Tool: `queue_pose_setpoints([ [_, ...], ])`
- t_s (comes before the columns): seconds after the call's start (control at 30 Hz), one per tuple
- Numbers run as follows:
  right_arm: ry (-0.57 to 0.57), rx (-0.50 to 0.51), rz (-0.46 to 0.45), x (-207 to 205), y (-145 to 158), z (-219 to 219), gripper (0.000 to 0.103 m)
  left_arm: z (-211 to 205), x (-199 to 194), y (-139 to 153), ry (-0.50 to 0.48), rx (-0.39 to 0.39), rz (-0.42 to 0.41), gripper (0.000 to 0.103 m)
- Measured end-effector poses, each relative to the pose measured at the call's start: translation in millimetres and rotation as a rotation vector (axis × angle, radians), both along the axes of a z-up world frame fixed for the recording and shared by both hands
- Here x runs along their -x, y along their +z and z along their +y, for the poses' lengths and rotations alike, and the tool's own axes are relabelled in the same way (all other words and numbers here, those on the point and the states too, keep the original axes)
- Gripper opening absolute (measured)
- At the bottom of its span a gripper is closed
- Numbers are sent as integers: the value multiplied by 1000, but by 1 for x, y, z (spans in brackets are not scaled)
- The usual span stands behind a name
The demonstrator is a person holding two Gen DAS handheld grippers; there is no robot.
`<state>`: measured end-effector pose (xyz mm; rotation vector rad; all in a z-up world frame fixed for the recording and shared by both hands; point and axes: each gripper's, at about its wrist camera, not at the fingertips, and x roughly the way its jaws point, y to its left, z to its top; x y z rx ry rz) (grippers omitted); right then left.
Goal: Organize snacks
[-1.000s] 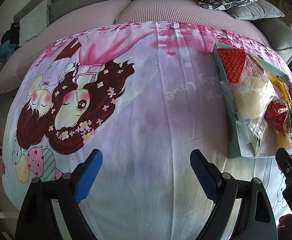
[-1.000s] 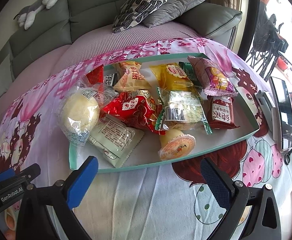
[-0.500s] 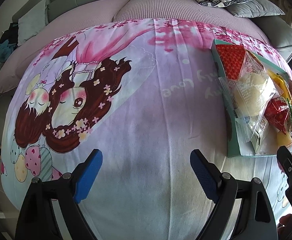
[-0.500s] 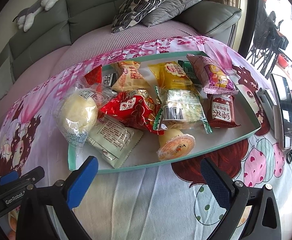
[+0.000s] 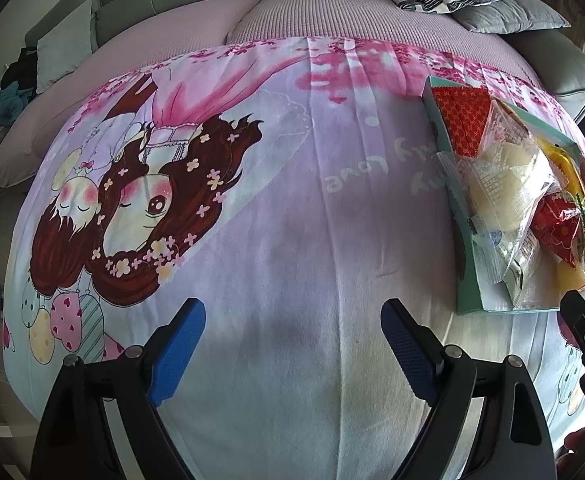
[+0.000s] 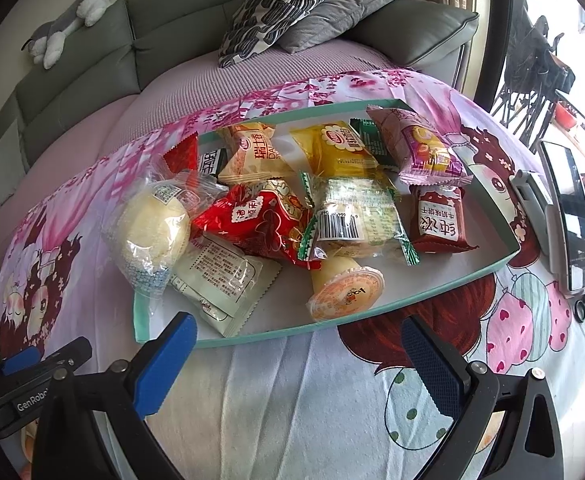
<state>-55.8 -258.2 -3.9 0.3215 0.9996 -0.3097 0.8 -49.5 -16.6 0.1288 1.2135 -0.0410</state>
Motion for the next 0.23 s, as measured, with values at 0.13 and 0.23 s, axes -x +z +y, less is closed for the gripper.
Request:
queue_pose_setpoints([
  [0.13,-2,-4,0,0,0,0,103,-2,1,4,-7,5,-23,90],
  [0.23,-1,-4,1,0,0,0,103,-3,1,3,-15,11,-15,90],
])
